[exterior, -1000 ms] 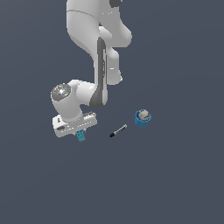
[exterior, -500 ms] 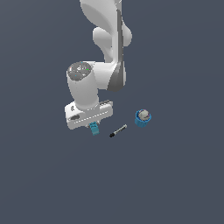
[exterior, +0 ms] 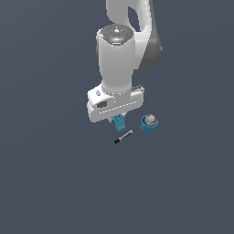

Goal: Pick up a designated object from a clutter of objects.

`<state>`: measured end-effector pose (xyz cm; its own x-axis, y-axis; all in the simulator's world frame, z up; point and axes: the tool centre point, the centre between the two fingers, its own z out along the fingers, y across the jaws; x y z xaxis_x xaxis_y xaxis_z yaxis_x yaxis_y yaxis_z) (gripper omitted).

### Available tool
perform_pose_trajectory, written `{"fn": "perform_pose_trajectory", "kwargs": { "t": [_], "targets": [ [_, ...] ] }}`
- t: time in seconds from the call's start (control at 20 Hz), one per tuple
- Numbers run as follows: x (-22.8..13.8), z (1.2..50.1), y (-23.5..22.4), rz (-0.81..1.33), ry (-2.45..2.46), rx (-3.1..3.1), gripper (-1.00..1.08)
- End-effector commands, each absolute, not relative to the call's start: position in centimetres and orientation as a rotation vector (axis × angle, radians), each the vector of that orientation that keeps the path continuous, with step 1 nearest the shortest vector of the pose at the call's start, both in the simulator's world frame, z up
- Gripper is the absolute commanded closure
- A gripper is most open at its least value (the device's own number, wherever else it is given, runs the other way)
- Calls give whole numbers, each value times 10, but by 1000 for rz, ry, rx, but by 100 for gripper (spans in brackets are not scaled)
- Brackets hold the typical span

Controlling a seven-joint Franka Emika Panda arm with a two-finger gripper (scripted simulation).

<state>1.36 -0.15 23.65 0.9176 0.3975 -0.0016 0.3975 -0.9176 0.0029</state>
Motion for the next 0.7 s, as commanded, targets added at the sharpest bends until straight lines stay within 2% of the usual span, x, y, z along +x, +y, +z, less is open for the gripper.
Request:
{"fn": "perform_pose_trajectory", "kwargs": {
  "t": [0.0,0.65],
  "targets": [
    [14,261,21,-1,636,3072,108],
    [24,376,135,-1,637,3074,108]
  ]
}}
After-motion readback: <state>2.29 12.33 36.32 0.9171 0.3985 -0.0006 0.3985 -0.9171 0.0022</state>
